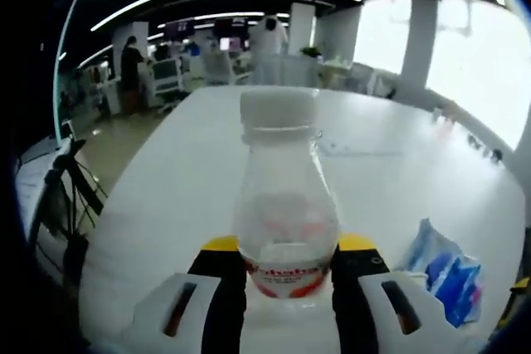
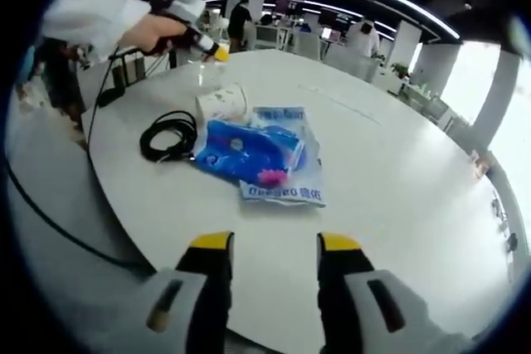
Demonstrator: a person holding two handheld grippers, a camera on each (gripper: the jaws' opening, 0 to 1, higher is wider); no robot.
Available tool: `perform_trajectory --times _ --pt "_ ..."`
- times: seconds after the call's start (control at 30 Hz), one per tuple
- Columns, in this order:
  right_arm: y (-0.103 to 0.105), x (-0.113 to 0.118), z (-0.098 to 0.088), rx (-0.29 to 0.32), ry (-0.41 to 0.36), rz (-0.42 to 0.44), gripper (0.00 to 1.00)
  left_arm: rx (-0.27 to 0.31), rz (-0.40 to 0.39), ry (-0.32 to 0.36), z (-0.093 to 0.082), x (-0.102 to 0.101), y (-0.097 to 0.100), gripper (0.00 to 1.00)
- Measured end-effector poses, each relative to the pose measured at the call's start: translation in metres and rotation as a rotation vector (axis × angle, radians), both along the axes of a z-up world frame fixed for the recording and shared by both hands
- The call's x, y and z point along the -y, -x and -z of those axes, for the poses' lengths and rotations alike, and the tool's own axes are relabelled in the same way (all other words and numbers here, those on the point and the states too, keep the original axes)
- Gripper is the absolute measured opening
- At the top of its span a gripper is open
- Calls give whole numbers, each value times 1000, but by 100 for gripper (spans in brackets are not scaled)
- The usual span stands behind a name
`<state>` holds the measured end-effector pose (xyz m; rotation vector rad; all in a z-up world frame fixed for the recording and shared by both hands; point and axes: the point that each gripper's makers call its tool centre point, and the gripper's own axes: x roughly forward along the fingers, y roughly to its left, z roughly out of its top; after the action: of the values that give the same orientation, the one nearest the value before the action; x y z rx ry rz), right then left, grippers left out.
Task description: Arrange the tabletop items into an orderly group along one side of the table until the central work area is clear of visible clutter.
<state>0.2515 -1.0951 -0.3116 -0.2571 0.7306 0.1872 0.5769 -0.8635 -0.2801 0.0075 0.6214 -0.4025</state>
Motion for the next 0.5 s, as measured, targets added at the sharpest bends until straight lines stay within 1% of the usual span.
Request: perform_trajectory --times 0.07,0.23,0.37,0.5 --pt "0 0 1 -3 2 -1 38 -2 0 -3 2 0 -4 35" --pt "1 0 1 -5 6 -2 38 -4 -8 8 1 2 -3 35" --pt "1 0 1 -5 6 -2 38 -12 -2 -3 5 6 -3 36" --pt "1 1 2 -8 6 0 38 -33 4 -14 11 8 0 36"
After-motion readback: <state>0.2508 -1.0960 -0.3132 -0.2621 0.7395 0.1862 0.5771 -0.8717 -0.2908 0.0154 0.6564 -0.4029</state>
